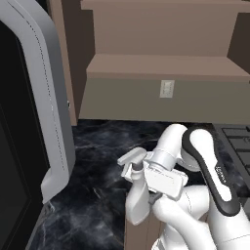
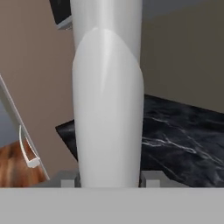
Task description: Move the cutting board and knife to the sink. Then move spray from the cabinet to the counter.
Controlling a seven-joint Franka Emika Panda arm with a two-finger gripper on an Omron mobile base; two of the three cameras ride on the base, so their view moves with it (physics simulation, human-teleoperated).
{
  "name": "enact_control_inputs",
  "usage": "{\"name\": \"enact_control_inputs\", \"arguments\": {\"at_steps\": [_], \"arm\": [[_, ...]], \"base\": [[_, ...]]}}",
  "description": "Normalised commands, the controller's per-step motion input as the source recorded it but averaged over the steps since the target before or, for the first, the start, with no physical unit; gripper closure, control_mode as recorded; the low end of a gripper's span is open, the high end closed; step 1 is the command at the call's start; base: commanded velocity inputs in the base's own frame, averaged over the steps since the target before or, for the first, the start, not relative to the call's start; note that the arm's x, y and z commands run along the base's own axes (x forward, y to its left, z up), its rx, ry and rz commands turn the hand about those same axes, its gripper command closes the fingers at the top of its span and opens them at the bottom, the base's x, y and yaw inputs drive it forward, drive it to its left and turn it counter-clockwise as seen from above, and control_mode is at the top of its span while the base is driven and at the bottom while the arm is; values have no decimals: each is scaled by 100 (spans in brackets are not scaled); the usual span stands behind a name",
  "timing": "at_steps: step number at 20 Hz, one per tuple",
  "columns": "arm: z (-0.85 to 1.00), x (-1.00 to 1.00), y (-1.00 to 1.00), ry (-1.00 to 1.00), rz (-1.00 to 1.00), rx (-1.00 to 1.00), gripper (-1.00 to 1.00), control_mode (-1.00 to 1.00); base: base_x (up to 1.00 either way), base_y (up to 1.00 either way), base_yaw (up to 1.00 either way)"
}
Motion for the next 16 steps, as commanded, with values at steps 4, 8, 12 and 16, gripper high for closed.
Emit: {"name": "enact_control_inputs", "arguments": {"at_steps": [4, 8, 12, 16], "arm": [[-27, 20, 19, 0, 0, 1, 100, -100], [-27, 22, 29, 0, 0, 0, 100, -100], [-26, 18, 25, -2, 0, 0, 100, -100], [-28, 15, 23, -5, 0, 0, 100, -100]], "base": [[0, 0, 0], [0, 0, 0], [0, 0, 0], [0, 0, 0]]}}
